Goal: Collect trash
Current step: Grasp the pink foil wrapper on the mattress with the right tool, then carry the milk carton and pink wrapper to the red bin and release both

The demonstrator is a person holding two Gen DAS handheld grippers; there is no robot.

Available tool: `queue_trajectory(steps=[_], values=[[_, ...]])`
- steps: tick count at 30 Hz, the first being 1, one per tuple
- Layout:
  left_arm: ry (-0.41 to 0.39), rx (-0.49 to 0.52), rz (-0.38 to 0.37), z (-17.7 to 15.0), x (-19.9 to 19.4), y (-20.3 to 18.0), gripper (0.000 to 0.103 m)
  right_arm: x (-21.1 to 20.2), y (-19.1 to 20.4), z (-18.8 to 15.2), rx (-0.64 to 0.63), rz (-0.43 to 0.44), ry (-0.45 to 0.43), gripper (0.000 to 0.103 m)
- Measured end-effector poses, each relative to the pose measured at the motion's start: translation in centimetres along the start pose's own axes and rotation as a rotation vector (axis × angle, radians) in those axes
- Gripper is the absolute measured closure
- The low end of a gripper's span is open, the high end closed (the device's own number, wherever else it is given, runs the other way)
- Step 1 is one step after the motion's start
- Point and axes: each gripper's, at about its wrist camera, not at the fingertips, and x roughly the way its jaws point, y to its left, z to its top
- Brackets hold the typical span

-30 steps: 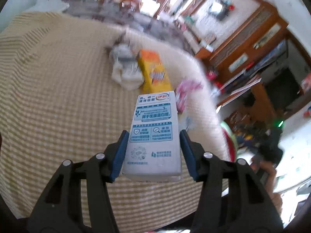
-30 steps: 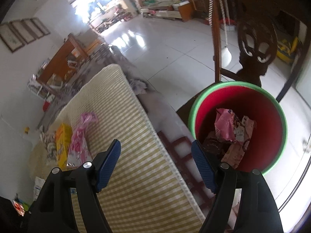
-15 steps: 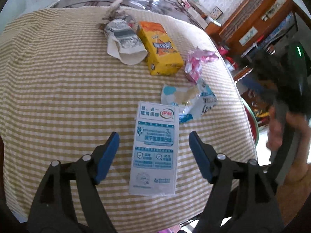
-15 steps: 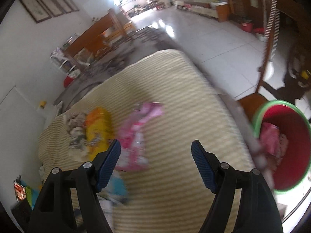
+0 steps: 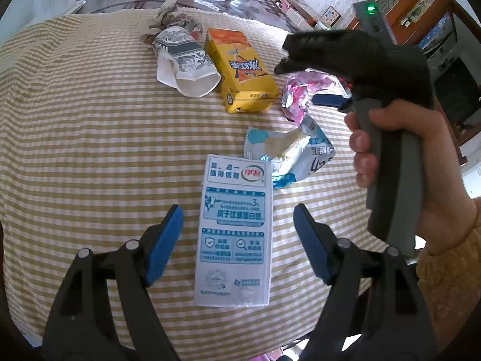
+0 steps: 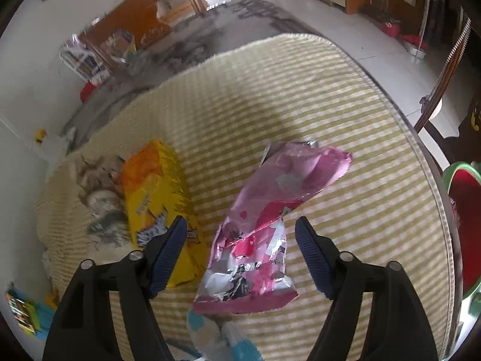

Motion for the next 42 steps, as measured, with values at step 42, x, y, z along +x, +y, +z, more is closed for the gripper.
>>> queue_trajectory(steps=[42], values=[[0.079,0.08,0.085,-1.3,3.0,-1.9,0.054,-13.4,-10.5,-9.7,-0.039,0.271,-0.317,0.076]])
